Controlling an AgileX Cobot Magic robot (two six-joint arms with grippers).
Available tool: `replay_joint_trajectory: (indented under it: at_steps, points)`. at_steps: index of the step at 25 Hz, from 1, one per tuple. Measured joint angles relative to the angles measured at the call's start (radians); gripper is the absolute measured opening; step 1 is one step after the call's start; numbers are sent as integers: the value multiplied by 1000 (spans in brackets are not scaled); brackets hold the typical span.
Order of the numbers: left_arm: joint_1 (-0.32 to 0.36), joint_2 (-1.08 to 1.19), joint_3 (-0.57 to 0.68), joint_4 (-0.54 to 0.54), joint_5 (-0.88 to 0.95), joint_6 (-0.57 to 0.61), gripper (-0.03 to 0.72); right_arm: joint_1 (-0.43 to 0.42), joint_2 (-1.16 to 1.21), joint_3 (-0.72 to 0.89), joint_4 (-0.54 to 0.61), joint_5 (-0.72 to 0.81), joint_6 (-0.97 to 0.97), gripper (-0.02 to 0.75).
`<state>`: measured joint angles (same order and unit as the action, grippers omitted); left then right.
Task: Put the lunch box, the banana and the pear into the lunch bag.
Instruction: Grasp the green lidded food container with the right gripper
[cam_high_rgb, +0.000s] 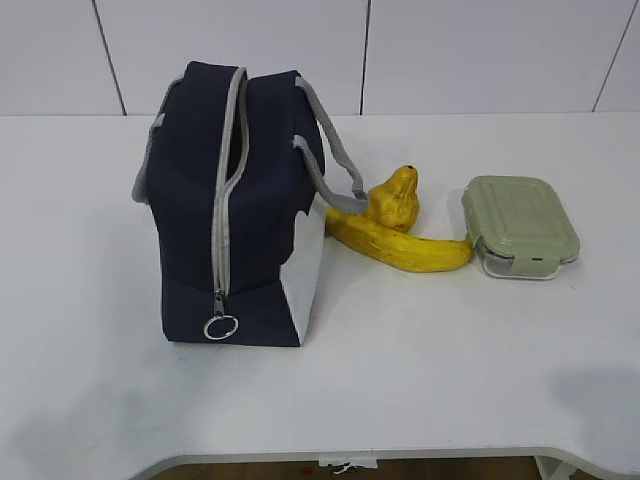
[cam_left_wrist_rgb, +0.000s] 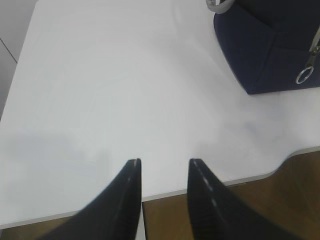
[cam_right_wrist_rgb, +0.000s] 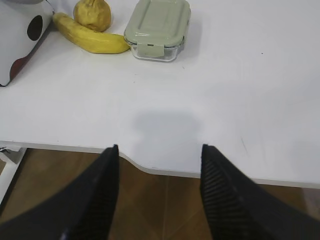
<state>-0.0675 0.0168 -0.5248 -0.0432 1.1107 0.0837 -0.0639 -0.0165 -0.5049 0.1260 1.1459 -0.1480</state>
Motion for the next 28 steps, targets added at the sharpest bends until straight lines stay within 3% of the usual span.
replay_joint_trajectory:
  at_steps: [17,28]
  points:
    - [0,0,0,0,0,0,239,0,15,-4,12,-18,4,414]
    - [0,0,0,33,0,0,239,0,419,-122,12,-110,24,414]
